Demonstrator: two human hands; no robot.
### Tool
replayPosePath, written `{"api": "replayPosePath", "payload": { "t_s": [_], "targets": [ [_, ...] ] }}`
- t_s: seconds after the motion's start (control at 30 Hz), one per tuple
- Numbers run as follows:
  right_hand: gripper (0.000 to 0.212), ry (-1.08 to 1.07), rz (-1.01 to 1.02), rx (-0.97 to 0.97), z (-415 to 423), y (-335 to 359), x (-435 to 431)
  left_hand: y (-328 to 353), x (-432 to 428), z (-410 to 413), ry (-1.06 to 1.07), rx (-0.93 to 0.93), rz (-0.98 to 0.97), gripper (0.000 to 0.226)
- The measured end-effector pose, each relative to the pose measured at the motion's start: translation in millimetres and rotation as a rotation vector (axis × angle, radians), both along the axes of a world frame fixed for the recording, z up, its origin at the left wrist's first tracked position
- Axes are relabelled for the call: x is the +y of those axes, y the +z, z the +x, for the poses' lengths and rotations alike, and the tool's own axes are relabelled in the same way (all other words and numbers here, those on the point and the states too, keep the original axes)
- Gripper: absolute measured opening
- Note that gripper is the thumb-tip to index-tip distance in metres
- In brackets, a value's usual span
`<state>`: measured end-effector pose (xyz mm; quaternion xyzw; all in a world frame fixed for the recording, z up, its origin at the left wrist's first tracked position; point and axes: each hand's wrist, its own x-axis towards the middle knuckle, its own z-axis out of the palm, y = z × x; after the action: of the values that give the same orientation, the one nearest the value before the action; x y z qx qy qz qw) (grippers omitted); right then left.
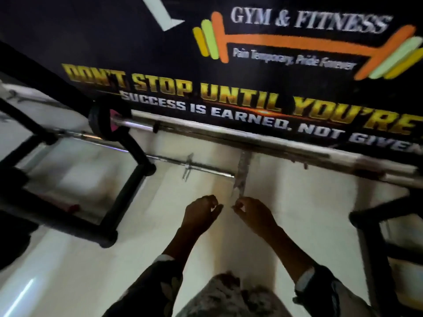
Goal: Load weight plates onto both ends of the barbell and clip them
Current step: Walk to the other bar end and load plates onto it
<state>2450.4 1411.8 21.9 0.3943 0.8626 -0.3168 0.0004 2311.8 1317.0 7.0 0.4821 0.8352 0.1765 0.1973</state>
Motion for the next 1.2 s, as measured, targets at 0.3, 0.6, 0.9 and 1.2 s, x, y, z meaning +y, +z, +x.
{"api": "replayPosePath", "payload": {
  "t_s": [0.3, 0.6, 0.9, 1.2],
  "targets": [
    [0.024, 0.348, -0.028, 0.047, -191, 4, 164, 8, 105, -143, 0.447, -0.044, 0.011, 0.026],
    [0.023, 0.704, -0.008, 0.118, -389, 15, 269, 15, 161, -269, 1.015, -0.094, 0.153, 0.024],
    [0.03, 0.836, -0.155, 0.271, -600, -32, 253, -55, 152, -430, 1.409, -0.12, 0.396, 0.03],
    [0.069, 0.609, -0.361, 0.576, -739, -151, 208, -144, 130, -537, 1.413, 0.094, 0.689, 0.072]
  ]
}}
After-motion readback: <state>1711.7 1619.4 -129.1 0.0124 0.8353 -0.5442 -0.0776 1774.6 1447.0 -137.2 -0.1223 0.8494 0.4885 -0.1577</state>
